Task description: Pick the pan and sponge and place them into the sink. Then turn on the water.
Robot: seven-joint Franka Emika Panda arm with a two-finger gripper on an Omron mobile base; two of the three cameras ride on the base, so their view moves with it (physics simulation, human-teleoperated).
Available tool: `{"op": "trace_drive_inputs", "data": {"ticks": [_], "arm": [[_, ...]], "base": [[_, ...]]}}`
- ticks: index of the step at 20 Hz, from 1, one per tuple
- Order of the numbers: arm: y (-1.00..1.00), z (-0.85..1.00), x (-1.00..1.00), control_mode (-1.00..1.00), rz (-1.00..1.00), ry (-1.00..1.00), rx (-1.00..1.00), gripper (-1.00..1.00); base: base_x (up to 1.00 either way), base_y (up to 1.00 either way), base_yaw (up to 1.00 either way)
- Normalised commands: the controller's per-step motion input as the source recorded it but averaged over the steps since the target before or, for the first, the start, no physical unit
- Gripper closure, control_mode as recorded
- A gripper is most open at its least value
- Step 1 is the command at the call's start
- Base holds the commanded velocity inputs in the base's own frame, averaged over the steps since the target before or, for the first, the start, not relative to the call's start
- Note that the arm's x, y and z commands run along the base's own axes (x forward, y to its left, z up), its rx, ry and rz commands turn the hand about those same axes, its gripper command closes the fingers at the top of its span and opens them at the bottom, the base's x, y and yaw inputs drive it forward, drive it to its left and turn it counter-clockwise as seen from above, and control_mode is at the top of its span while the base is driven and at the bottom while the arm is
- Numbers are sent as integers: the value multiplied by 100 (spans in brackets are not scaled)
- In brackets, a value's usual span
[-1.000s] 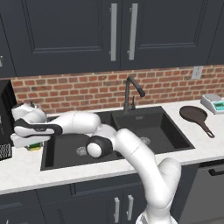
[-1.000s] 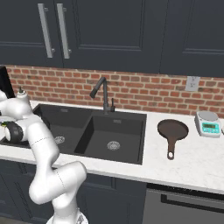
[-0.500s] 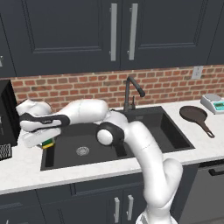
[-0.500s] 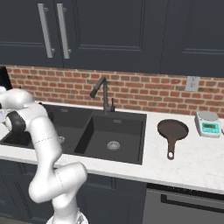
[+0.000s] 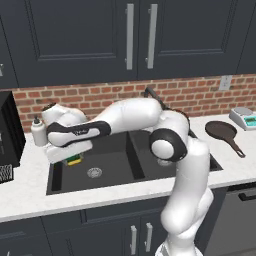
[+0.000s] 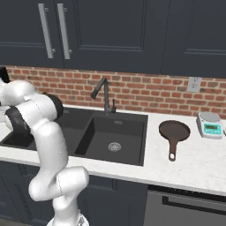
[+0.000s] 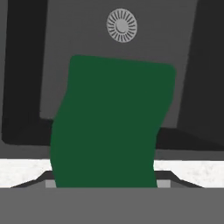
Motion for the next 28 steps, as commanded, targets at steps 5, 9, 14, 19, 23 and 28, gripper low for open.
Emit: {"op": "trace_drive_inputs", "data": {"ticks": [5, 9, 14, 19, 23, 28], "arm": [[-100, 21, -58, -100, 0, -6, 19, 100], [-100, 24, -62, -100, 0, -7, 18, 100], [-99, 60, -51, -100, 0, -1, 12, 100], [-91, 75, -31, -100, 0, 2, 6, 100], [-64, 56, -7, -100, 0, 11, -1, 100], [-46, 25, -10, -100, 0, 9, -5, 100]], "base": [[0, 0, 0], [0, 0, 0], [0, 0, 0], [0, 0, 0], [0, 0, 0], [0, 0, 0]]}}
